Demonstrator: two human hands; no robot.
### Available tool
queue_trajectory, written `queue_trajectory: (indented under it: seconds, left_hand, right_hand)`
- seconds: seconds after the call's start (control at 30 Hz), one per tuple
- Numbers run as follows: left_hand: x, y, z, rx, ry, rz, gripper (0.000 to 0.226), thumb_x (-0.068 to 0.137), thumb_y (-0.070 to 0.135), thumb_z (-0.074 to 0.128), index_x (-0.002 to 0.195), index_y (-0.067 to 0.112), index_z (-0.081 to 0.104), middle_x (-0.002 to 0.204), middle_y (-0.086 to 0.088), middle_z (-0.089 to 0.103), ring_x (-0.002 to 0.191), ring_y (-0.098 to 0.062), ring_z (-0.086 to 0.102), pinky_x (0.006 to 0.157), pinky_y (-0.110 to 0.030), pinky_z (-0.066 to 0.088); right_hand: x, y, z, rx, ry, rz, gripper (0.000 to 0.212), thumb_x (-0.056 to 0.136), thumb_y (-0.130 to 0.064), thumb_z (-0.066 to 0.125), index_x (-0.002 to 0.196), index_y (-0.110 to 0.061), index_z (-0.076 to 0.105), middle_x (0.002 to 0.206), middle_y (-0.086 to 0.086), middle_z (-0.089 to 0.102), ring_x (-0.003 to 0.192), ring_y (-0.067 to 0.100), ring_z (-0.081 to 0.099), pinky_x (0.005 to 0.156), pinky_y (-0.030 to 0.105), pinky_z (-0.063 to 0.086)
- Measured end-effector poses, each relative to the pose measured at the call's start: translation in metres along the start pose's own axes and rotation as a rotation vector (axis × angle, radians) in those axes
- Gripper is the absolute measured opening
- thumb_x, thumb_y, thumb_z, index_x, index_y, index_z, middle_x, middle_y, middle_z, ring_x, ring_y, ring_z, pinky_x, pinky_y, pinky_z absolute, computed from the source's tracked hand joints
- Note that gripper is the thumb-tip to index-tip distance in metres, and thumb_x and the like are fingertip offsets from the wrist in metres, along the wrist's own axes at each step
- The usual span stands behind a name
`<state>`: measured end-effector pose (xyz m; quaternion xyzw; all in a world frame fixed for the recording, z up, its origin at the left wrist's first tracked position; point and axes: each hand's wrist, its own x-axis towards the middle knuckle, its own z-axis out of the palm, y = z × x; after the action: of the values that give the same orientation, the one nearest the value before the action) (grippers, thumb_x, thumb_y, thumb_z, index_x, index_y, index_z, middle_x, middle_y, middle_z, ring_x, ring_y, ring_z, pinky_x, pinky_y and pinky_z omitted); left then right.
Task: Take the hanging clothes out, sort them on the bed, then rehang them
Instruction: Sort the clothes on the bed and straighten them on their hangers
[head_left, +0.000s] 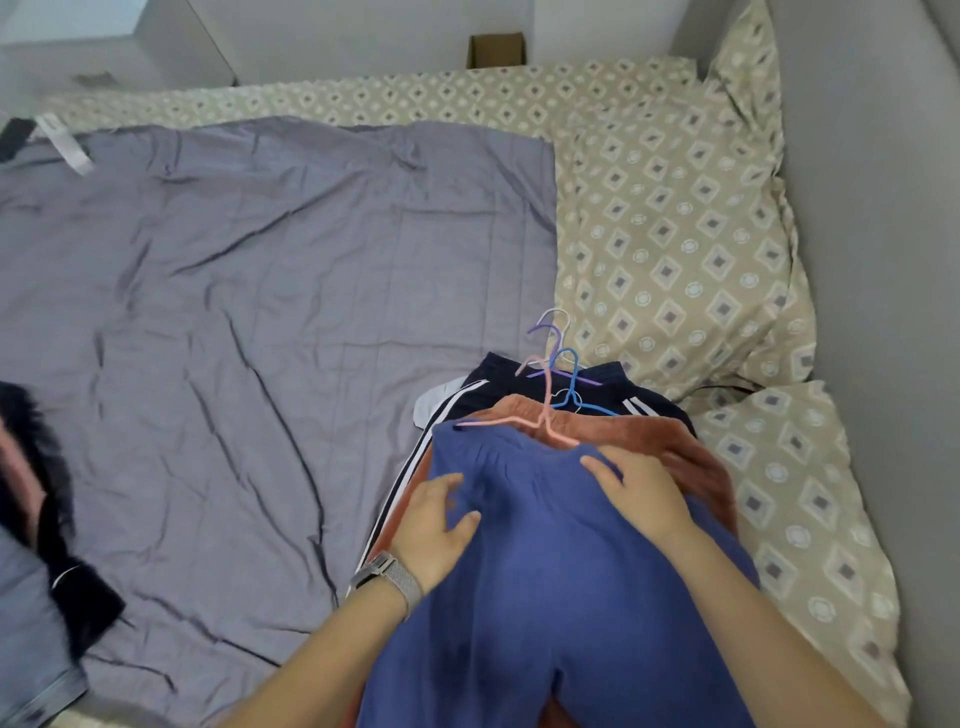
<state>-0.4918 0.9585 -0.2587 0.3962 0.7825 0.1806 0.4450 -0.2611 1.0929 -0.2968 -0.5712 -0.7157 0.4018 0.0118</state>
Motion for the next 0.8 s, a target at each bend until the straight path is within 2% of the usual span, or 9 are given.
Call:
queue_trajectory:
  seconds: [0.13, 0.23, 0.33, 0.47, 0.53, 0.57, 0.63, 0.73, 0.8]
  left_hand:
    - [0.014, 0.004, -0.013, 0.251, 0.244, 0.21, 0.066, 0.083, 0.044, 0.046, 0.143, 0.019, 0.034, 0.145, -0.003, 0.034, 0.134, -0.02, 0.032, 0.109, -0.034, 0.029]
    - [0.021, 0.008, -0.021, 0.459, 0.169, 0.201, 0.05, 0.089, 0.046, 0.04, 0.138, 0.038, 0.036, 0.141, 0.01, 0.033, 0.134, -0.012, 0.028, 0.107, -0.035, 0.02]
    - [0.03, 0.009, -0.026, 0.519, 0.085, 0.26, 0.044, 0.078, 0.059, 0.015, 0.098, 0.042, 0.05, 0.095, 0.017, 0.051, 0.104, -0.01, 0.049, 0.095, -0.031, 0.021]
    - [0.037, 0.012, -0.024, 0.372, 0.098, 0.33, 0.031, 0.083, 0.06, 0.017, 0.085, 0.04, 0.041, 0.063, 0.017, 0.044, 0.071, -0.008, 0.042, 0.078, -0.037, 0.038]
    - [0.032, 0.018, -0.021, 0.362, 0.101, 0.331, 0.031, 0.08, 0.061, 0.016, 0.08, 0.045, 0.043, 0.065, 0.021, 0.045, 0.073, 0.002, 0.04, 0.076, -0.033, 0.03]
    - [0.029, 0.02, -0.02, 0.374, 0.088, 0.334, 0.035, 0.079, 0.062, 0.015, 0.075, 0.043, 0.044, 0.067, 0.021, 0.045, 0.075, 0.006, 0.038, 0.075, -0.031, 0.025]
    - [0.023, 0.023, -0.017, 0.399, 0.068, 0.33, 0.04, 0.077, 0.063, 0.013, 0.07, 0.039, 0.044, 0.069, 0.02, 0.045, 0.077, 0.01, 0.036, 0.074, -0.029, 0.02]
    - [0.02, 0.02, -0.016, 0.363, 0.075, 0.291, 0.039, 0.075, 0.064, 0.013, 0.068, 0.04, 0.043, 0.07, 0.019, 0.047, 0.077, 0.005, 0.039, 0.073, -0.029, 0.021]
    - [0.019, 0.015, -0.018, 0.329, 0.086, 0.269, 0.039, 0.075, 0.064, 0.015, 0.066, 0.039, 0.044, 0.07, 0.018, 0.049, 0.077, 0.002, 0.041, 0.076, -0.031, 0.028]
  right_hand:
    - [-0.039, -0.004, -0.013, 0.267, -0.235, -0.019, 0.037, 0.093, -0.039, 0.051, 0.074, -0.009, 0.059, 0.062, -0.005, 0.06, 0.061, 0.004, 0.049, 0.06, 0.038, 0.045]
    - [-0.052, -0.004, -0.036, 0.45, -0.34, -0.001, 0.037, 0.095, -0.037, 0.052, 0.076, -0.007, 0.063, 0.068, -0.002, 0.059, 0.065, 0.008, 0.049, 0.063, 0.032, 0.041]
    - [-0.05, -0.006, -0.064, 0.553, -0.355, -0.023, 0.038, 0.094, -0.034, 0.055, 0.063, -0.015, 0.066, 0.058, -0.006, 0.052, 0.058, 0.007, 0.044, 0.058, 0.026, 0.036]
    - [-0.023, -0.001, -0.08, 0.437, -0.244, 0.063, 0.061, 0.08, -0.075, 0.044, 0.049, -0.024, 0.052, 0.058, -0.008, 0.048, 0.058, 0.012, 0.042, 0.064, 0.031, 0.033]
    - [0.004, 0.008, -0.077, 0.427, -0.145, 0.138, 0.045, 0.094, -0.056, 0.041, 0.076, -0.032, 0.075, 0.083, -0.009, 0.07, 0.084, 0.011, 0.061, 0.083, 0.027, 0.043]
    - [0.022, 0.016, -0.074, 0.35, -0.087, 0.132, 0.031, 0.095, -0.046, 0.048, 0.1, -0.03, 0.074, 0.106, -0.006, 0.07, 0.104, 0.014, 0.061, 0.095, 0.028, 0.042]
    - [0.058, 0.033, -0.066, -0.004, -0.043, 0.109, 0.053, 0.087, -0.042, 0.063, 0.136, -0.025, 0.052, 0.138, 0.002, 0.054, 0.13, 0.022, 0.046, 0.108, 0.034, 0.034]
    - [0.096, 0.052, -0.044, -0.29, -0.199, 0.2, 0.086, 0.074, -0.061, 0.063, 0.147, -0.028, 0.032, 0.15, 0.002, 0.039, 0.136, 0.028, 0.038, 0.111, 0.04, 0.031]
    - [0.113, 0.069, -0.024, -0.366, -0.362, 0.259, 0.098, 0.057, -0.083, 0.055, 0.142, -0.037, 0.038, 0.145, -0.008, 0.045, 0.131, 0.028, 0.044, 0.107, 0.045, 0.035]
